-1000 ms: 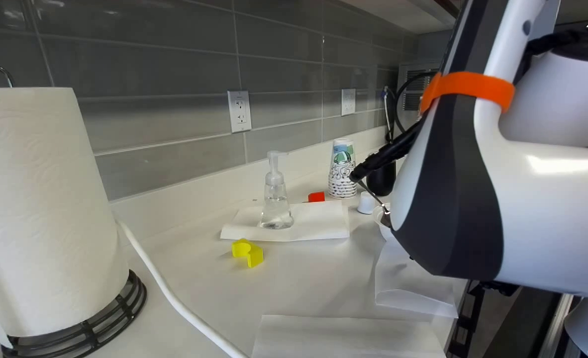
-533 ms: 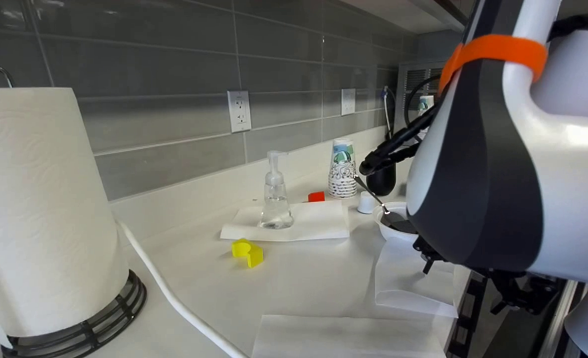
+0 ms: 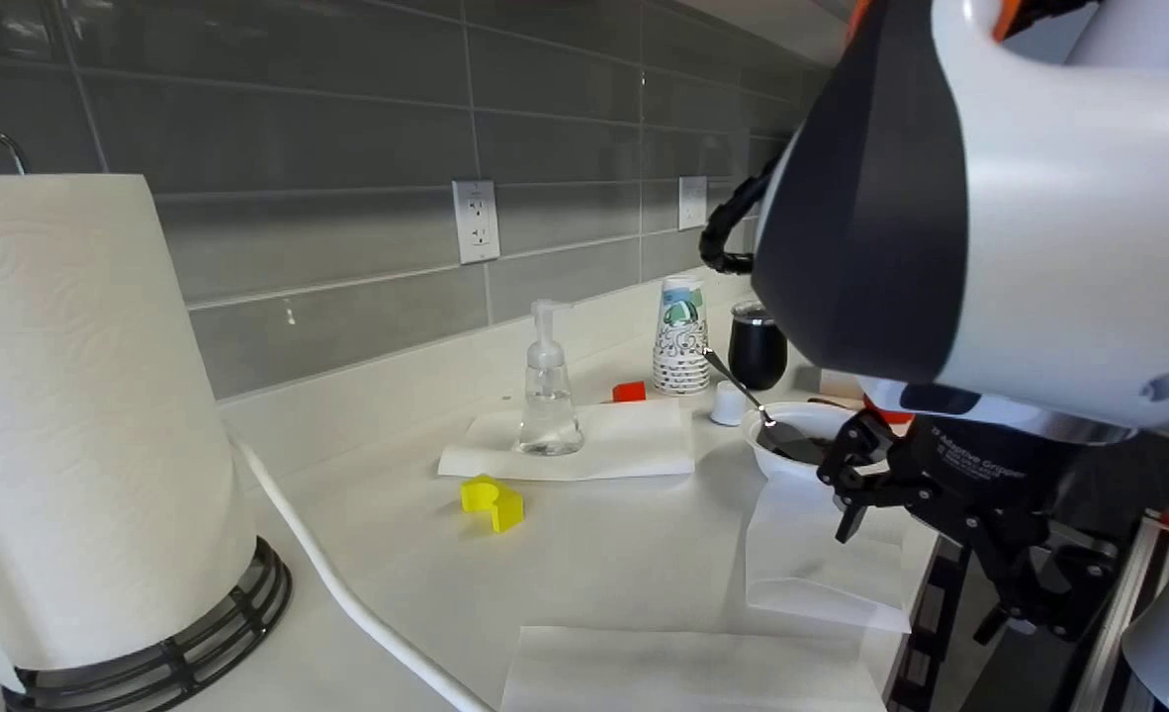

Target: Fold the paper in half

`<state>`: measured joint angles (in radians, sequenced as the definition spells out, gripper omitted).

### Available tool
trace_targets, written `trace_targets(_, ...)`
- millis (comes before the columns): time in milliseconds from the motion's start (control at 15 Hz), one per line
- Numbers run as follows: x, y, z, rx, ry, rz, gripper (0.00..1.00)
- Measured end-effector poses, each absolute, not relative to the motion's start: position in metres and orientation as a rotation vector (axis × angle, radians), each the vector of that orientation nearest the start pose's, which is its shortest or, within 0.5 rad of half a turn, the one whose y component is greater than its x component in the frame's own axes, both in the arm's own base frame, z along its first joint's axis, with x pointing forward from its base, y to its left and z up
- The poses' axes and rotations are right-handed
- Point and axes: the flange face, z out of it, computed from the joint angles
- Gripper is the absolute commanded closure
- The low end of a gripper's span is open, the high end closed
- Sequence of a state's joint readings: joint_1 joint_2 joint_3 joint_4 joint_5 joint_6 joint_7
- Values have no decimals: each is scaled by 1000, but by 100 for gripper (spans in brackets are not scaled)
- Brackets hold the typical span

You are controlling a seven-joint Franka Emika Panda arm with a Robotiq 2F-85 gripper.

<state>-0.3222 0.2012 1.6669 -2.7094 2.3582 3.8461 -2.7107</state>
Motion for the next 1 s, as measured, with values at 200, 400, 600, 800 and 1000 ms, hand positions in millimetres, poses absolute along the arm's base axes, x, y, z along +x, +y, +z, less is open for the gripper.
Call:
trace_targets(200,148,228,281,2054,1994,173,0)
trace_targets(400,159,230,319,2070,1921,200,0)
trace_targets(600,169,223,357,2110,1874,212,0)
trace_targets(800,174,219,362,2155,1882,212,0)
trace_targets(1000,173,219,362,2156,1886,214,0)
